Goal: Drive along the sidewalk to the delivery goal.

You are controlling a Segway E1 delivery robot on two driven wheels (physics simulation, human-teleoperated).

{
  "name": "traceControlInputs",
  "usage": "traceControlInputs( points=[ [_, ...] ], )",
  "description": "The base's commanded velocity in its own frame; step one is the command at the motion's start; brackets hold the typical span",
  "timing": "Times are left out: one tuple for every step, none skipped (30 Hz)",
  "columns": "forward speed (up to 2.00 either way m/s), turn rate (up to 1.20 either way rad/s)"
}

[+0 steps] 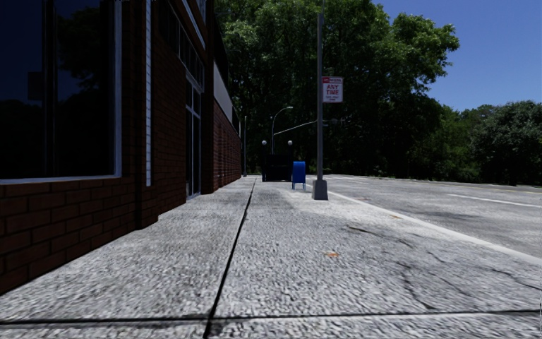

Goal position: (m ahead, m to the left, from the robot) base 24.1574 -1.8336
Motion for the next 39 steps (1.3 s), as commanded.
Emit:
traceControlInputs(
  points=[
    [2.00,0.21],
    [2.00,0.21],
    [2.00,0.23],
    [2.00,0.24],
    [2.00,0.25],
    [2.00,0.25],
    [2.00,0.25],
    [2.00,0.25],
    [2.00,0.25],
    [2.00,0.25],
    [2.00,0.26],
    [2.00,0.26],
    [2.00,0.26],
    [2.00,0.27],
    [2.00,0.27],
    [2.00,0.27],
    [2.00,0.27],
    [2.00,0.27],
    [2.00,0.27],
    [2.00,0.27],
    [2.00,0.27],
    [2.00,0.27],
    [2.00,0.27],
    [2.00,0.27],
    [2.00,0.00],
    [2.00,0.00],
    [2.00,0.00],
    [2.00,0.00],
    [2.00,0.00],
    [2.00,0.00],
    [2.00,0.00],
    [2.00,0.00],
    [2.00,0.00],
    [2.00,0.00],
    [2.00,0.00],
    [2.00,0.00],
    [2.00,0.00],
    [2.00,0.00],
    [2.00,0.00]
  ],
)
